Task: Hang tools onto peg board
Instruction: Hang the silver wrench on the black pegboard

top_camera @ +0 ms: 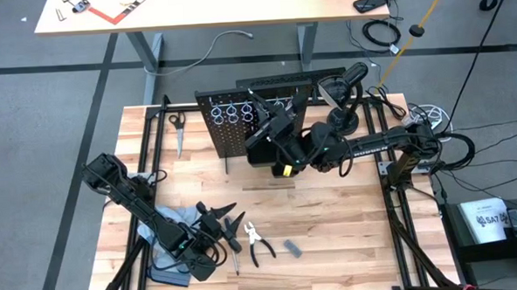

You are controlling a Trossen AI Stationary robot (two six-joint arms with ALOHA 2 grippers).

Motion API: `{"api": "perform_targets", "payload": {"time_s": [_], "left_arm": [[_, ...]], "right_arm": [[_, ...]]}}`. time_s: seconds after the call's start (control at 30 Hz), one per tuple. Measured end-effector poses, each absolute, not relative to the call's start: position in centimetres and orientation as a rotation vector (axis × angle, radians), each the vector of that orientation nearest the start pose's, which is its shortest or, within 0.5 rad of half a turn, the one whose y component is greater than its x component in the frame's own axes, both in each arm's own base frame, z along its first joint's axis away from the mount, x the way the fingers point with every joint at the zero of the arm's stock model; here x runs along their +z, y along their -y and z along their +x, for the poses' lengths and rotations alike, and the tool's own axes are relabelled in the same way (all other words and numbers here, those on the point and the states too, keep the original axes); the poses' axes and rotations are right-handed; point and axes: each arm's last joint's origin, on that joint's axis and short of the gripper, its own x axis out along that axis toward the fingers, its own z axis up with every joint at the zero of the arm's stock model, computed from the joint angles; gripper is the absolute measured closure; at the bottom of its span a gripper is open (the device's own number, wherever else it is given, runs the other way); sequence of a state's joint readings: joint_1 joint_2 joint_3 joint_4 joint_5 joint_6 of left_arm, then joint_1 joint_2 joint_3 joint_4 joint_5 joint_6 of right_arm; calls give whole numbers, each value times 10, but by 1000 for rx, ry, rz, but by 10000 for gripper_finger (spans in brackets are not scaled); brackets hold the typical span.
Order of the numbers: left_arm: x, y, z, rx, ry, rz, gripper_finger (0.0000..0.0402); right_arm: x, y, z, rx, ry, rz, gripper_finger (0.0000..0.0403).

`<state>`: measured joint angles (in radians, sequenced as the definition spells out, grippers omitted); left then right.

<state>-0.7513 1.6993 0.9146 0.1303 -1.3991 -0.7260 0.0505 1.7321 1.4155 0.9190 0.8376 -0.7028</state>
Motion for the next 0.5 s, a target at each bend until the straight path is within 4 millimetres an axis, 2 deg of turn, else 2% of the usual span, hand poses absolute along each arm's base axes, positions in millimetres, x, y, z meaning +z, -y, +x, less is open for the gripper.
{"api": "perform_targets", "payload": {"time_s": [0.3, 0.5], "left_arm": [[190, 203, 259, 685, -73, -111, 215], [190, 203, 258, 685, -73, -111, 215]], "right_arm": [[393, 2, 387, -907, 247, -386, 397], [392, 0, 387, -903, 247, -384, 366]]}}
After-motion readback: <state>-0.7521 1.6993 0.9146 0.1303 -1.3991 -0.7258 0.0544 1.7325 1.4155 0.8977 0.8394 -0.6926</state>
